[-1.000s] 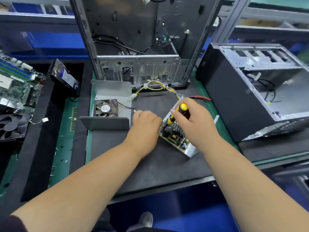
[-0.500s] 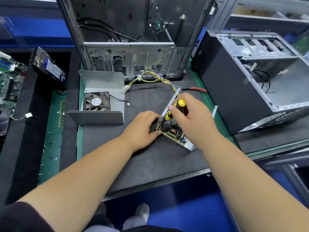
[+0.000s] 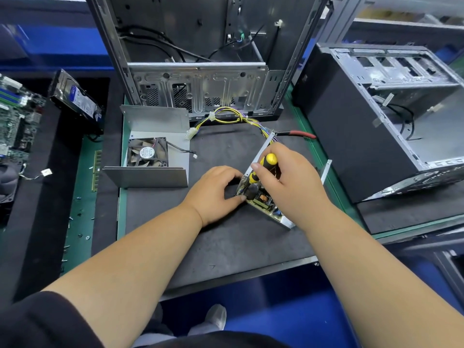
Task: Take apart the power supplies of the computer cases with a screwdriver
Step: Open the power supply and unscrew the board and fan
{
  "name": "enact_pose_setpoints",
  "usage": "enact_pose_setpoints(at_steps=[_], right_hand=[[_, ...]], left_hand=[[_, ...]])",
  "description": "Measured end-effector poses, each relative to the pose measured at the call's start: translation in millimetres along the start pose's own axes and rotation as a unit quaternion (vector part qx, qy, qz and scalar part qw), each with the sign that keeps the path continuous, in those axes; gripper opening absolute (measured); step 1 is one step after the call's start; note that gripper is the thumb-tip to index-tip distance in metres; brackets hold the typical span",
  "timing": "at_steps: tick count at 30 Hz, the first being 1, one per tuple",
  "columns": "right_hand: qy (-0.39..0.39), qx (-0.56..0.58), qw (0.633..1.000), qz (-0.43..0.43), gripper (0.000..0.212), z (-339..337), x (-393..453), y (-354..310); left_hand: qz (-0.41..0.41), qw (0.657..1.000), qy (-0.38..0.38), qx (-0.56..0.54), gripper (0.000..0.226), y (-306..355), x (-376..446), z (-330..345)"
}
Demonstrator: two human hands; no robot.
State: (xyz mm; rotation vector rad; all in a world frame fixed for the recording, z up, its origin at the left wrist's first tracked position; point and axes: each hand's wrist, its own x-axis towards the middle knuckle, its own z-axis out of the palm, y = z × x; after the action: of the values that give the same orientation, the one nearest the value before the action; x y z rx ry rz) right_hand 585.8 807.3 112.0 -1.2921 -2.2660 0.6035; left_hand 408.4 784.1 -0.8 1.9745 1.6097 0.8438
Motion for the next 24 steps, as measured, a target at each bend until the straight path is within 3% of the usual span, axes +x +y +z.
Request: enact_pose_setpoints(at_steps=[9,13,17,24], right_hand=[[-0.088,-0.096,0.99,0.05,0.007,-12,20,-14],[-0.095,-0.176,0.978,0.05,0.038,-8,24,-25],[-0.107,-0.106,0.986,0.077,0.025,-8,26,-24],[-0.154,-0.062,0.985,0.037,0.018,-13,28,-19]], left_hand=[[-0.01,1.0,0.0,0.004,0.031,0,1,0],[-0.014,1.0,-0.004,0.011,0.039,0,0,2],[-0.014,1.0,0.001,0.005,0.037,1,1,3],[-0.019,1.0,0.002,0.005,0.039,-1,-1,3]])
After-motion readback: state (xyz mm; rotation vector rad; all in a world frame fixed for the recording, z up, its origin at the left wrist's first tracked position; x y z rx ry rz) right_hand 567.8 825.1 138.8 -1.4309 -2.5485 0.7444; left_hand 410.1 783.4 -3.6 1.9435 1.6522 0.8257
